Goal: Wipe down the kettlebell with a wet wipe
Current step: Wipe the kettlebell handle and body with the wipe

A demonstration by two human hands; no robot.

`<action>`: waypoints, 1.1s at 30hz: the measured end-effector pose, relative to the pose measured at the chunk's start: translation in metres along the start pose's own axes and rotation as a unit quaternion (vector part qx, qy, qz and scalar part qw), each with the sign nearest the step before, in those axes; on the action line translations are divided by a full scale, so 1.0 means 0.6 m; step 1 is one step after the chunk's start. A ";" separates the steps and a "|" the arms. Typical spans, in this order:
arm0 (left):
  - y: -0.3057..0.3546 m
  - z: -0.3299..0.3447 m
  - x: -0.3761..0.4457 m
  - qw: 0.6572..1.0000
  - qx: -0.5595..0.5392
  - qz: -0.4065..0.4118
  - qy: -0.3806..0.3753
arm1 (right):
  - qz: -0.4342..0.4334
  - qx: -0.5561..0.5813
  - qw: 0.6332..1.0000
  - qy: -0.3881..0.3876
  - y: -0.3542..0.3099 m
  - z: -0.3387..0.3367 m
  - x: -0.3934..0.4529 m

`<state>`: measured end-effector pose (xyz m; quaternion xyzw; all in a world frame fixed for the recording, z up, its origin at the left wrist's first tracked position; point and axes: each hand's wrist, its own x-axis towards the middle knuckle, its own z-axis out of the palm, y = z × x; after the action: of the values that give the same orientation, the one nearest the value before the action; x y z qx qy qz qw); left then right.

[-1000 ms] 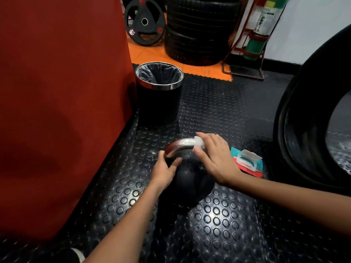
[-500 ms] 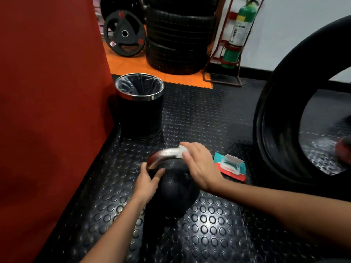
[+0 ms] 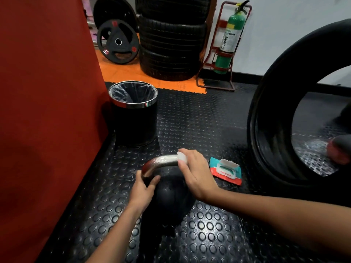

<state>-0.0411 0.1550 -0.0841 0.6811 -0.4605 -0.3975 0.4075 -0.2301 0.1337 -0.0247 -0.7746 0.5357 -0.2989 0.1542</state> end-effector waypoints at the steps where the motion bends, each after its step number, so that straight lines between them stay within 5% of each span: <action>1: 0.001 -0.001 0.000 1.000 0.001 -0.001 -0.001 | 0.016 0.017 1.000 0.005 0.006 0.005 -0.002; 6: 0.005 -0.002 -0.002 1.000 -0.003 -0.007 -0.008 | 0.208 0.140 0.967 0.044 -0.004 0.010 0.018; 11: 0.013 -0.001 -0.005 1.000 -0.008 0.001 -0.001 | 0.004 0.021 0.999 0.025 -0.022 -0.003 0.005; 14: 0.009 -0.001 -0.005 1.000 -0.014 0.001 -0.006 | -0.021 0.001 1.000 0.006 0.002 -0.001 0.000; 17: 0.008 -0.002 -0.006 1.000 -0.017 -0.003 -0.016 | 0.134 0.108 0.985 0.006 0.016 0.002 0.001; 21: 0.006 -0.003 -0.005 0.999 -0.027 -0.005 -0.019 | 0.350 0.275 0.896 -0.016 0.001 -0.010 0.033; 23: 0.004 -0.002 -0.003 0.999 -0.029 -0.007 -0.016 | 0.287 0.203 0.936 -0.031 -0.023 -0.024 0.037; 25: 0.006 -0.002 -0.003 1.000 -0.025 -0.009 -0.013 | 0.111 0.063 0.991 -0.049 -0.040 -0.028 0.033; 27: 0.006 -0.001 -0.004 1.000 -0.018 -0.010 -0.012 | -0.005 -0.012 0.999 -0.046 -0.029 -0.016 0.023; 30: 0.006 -0.003 -0.006 1.000 -0.007 -0.017 -0.019 | -0.017 0.018 1.000 -0.019 0.013 -0.007 0.007; 33: 0.011 -0.005 -0.010 1.000 -0.005 -0.014 -0.024 | 0.106 0.089 0.990 0.000 0.023 -0.016 0.006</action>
<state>-0.0423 0.1598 -0.0758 0.6761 -0.4585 -0.4216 0.3937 -0.2456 0.1260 -0.0238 -0.6965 0.5864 -0.3269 0.2534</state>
